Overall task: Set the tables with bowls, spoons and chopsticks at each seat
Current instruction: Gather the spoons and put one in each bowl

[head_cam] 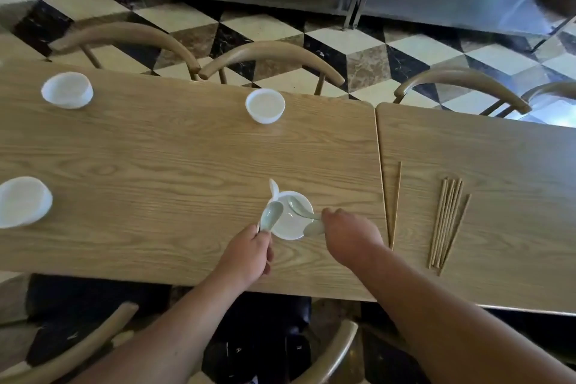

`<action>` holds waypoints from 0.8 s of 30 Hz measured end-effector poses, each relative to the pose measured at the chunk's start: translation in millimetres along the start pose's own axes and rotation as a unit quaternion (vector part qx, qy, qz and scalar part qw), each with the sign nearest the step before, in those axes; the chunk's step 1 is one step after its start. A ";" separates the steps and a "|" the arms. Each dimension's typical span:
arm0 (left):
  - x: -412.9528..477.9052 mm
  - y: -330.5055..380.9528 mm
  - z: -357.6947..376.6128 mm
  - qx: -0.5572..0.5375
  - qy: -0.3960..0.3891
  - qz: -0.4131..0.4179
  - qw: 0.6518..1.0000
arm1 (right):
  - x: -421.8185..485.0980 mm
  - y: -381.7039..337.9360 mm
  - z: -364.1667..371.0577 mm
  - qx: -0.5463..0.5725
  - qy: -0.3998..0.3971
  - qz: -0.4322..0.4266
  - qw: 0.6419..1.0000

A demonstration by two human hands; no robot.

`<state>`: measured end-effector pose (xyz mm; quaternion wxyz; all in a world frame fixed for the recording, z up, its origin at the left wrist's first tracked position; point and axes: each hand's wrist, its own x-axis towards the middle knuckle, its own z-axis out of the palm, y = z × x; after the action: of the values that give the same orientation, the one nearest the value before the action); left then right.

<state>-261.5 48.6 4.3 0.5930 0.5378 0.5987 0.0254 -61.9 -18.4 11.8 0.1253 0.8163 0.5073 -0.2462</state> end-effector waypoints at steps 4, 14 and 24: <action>-6.3 -1.0 -1.6 -0.009 0.008 -0.027 1.000 | 19.0 -7.2 2.7 -0.078 -0.003 -0.049 0.996; -28.5 9.7 -17.2 -0.018 0.069 -0.052 0.996 | 36.4 -6.6 13.0 -0.139 0.005 -0.108 0.984; -34.0 11.6 -48.9 -0.048 0.080 -0.043 0.995 | 10.9 -46.4 -15.9 0.204 0.040 -0.025 0.978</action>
<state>-300.1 60.2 49.7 0.5693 0.4783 0.6649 0.0713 -94.9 18.2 21.6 -0.0703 0.8211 0.4708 -0.3151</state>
